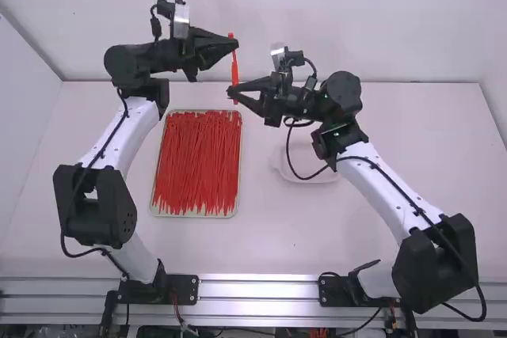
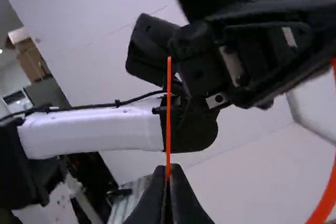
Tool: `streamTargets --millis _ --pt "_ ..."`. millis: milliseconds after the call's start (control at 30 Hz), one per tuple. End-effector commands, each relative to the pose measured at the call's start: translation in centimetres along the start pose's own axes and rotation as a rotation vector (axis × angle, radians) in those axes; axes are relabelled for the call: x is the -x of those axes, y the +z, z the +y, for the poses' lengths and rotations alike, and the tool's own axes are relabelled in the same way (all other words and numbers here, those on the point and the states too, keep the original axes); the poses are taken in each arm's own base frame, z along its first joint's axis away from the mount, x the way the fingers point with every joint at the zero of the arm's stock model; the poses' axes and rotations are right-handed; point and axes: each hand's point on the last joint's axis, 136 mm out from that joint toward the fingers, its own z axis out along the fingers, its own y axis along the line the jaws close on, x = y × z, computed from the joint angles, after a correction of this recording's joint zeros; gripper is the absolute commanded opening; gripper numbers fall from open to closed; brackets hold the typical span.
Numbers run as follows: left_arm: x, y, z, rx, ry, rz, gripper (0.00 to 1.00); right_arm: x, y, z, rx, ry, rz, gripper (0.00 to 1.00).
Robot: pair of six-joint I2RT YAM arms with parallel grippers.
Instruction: Fasten the cable tie
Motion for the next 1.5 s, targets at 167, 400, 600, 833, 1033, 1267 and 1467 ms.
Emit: streamTargets --millis 167,400,600,833,1033,1267,1467 --pt "-1.1 -0.2 -2.5 -0.128 0.349 0.081 0.02 0.7 0.1 -0.5 -0.036 0.118 -0.024 0.0" --pt "-1.1 -0.2 -2.6 -0.129 0.357 0.079 0.02 0.8 0.9 -0.9 -0.072 0.176 -0.057 0.0" --pt "-1.1 -0.2 -2.6 -0.129 0.356 0.08 0.02 1.1 0.8 -1.1 -0.081 0.189 -0.075 0.0" --pt "-1.6 -0.4 -3.3 -0.171 0.39 0.109 0.02 1.2 0.8 -1.0 -0.078 0.184 -0.078 0.0" --pt "-1.6 -0.3 -3.2 -0.167 0.382 0.107 0.02 1.2 0.8 -1.1 -0.081 0.186 -0.079 0.0" --pt "-1.5 -0.3 -3.2 -0.163 0.379 0.104 0.02 1.1 0.8 -1.0 -0.073 0.188 -0.068 0.0" --pt "-1.5 -0.3 -3.2 -0.163 0.383 0.104 0.02 1.2 0.1 -1.3 -0.076 0.211 -0.065 0.0"
